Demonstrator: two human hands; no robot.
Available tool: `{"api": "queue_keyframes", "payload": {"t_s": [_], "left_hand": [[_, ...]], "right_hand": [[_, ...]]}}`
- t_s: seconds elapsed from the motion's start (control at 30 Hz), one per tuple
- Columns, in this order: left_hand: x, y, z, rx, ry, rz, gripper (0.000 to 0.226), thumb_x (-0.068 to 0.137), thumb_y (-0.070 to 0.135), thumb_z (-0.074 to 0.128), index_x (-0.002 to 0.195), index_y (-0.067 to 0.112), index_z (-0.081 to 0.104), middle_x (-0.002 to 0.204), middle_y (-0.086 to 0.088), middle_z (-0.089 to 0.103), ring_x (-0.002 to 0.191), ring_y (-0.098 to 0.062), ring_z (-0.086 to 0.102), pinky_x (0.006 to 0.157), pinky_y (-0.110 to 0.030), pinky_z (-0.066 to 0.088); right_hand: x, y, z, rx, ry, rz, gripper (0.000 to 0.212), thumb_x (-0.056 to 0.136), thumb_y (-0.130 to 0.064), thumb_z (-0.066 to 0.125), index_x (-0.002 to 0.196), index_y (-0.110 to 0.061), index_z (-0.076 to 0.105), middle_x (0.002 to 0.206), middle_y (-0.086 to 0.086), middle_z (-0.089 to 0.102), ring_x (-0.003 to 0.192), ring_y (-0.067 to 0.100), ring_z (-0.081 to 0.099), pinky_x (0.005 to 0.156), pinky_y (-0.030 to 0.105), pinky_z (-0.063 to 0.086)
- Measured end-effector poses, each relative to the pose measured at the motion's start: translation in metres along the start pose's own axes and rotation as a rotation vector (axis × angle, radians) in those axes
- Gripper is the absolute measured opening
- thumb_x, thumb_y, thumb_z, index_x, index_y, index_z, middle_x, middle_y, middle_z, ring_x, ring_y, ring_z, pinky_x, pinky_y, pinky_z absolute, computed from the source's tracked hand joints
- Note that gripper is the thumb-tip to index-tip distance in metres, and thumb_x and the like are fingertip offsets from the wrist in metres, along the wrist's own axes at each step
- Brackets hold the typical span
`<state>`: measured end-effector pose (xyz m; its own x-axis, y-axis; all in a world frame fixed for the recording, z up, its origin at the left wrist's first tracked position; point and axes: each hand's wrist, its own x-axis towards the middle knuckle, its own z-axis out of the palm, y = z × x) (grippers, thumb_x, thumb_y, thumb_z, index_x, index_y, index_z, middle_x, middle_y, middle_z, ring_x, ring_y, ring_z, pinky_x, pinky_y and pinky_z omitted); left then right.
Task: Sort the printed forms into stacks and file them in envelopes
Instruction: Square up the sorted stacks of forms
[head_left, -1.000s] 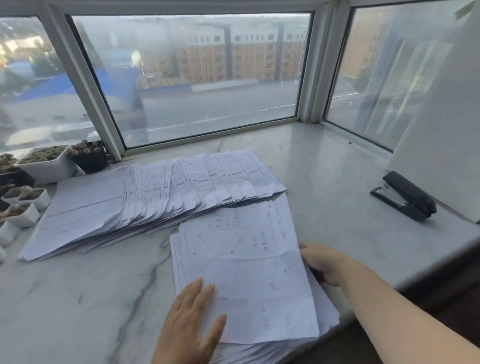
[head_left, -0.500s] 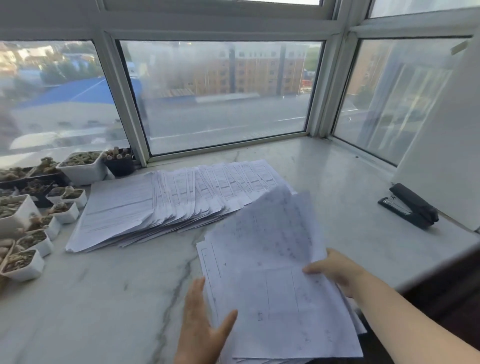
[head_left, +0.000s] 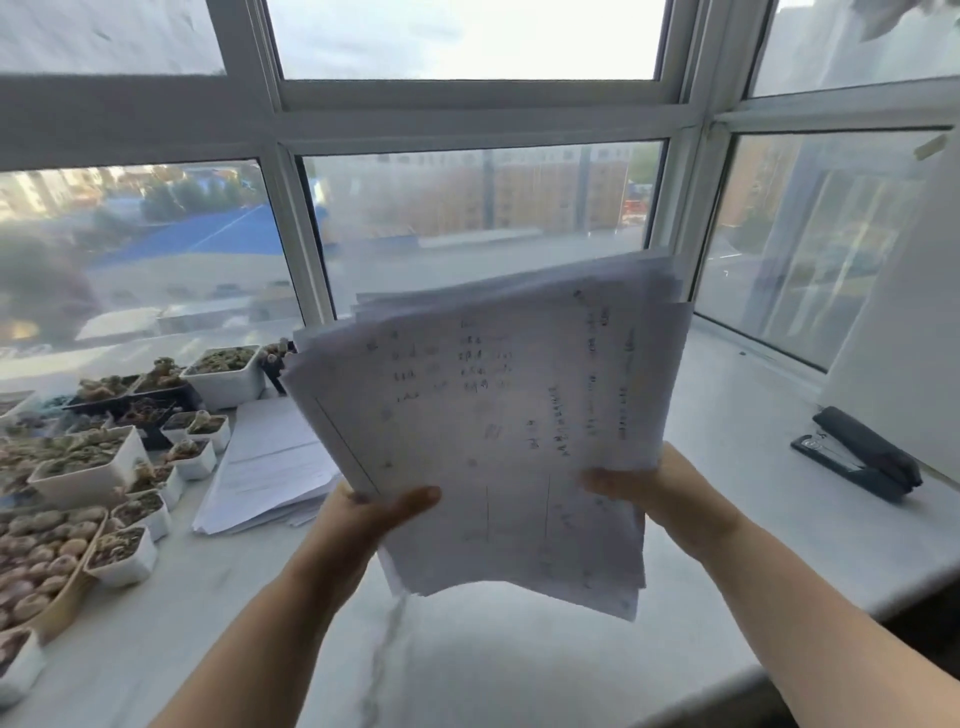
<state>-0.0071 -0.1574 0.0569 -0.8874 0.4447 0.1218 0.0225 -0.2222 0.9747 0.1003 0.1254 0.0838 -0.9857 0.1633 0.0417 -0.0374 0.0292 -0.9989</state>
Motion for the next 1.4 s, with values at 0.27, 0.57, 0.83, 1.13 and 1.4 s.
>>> {"api": "queue_keyframes", "payload": {"t_s": [0.27,0.57,0.83,1.13,1.4], "left_hand": [[-0.006,-0.033,0.036,0.228,0.21,-0.131,0.024,0.052,0.023,0.082,0.074,0.015,0.074,0.078,-0.004,0.073,0.072,-0.017,0.066,0.067,-0.04,0.055],[-0.012,-0.042,0.017,-0.006,0.197,-0.085,0.04,0.058,0.007,0.086,0.095,0.003,0.07,0.096,-0.02,0.072,0.085,-0.032,0.068,0.072,-0.041,0.058],[-0.005,-0.005,0.052,0.083,0.353,0.248,0.016,0.078,0.011,0.071,0.091,0.018,0.065,0.089,-0.001,0.074,0.079,-0.011,0.069,0.064,-0.021,0.054],[0.007,-0.032,0.034,0.202,0.375,0.086,0.018,0.075,0.016,0.08,0.087,0.021,0.068,0.083,0.003,0.074,0.08,-0.011,0.068,0.065,-0.025,0.051],[0.027,-0.015,0.031,0.121,0.419,0.132,0.016,0.069,0.026,0.083,0.079,0.017,0.074,0.079,0.001,0.074,0.07,-0.011,0.068,0.056,-0.02,0.052]], "right_hand": [[0.005,0.043,0.029,0.149,0.228,0.063,0.035,0.06,-0.006,0.081,0.094,-0.006,0.075,0.102,0.016,0.073,0.102,0.037,0.066,0.092,0.05,0.053],[0.0,0.056,-0.002,0.246,0.184,-0.012,0.03,0.074,-0.003,0.078,0.103,-0.007,0.072,0.103,0.014,0.073,0.099,0.032,0.068,0.073,0.027,0.057],[0.009,0.005,0.024,0.196,0.318,-0.282,0.03,0.091,0.004,0.056,0.101,-0.02,0.071,0.091,0.0,0.074,0.082,0.015,0.07,0.066,0.022,0.055],[0.006,0.054,0.024,0.045,0.281,-0.082,0.028,0.084,0.005,0.068,0.099,-0.018,0.07,0.101,0.002,0.074,0.1,0.023,0.067,0.083,0.037,0.056],[0.036,0.022,0.037,0.098,0.322,-0.109,0.005,0.08,-0.023,0.074,0.082,-0.02,0.077,0.082,-0.002,0.076,0.077,0.014,0.071,0.063,0.023,0.056]]}}
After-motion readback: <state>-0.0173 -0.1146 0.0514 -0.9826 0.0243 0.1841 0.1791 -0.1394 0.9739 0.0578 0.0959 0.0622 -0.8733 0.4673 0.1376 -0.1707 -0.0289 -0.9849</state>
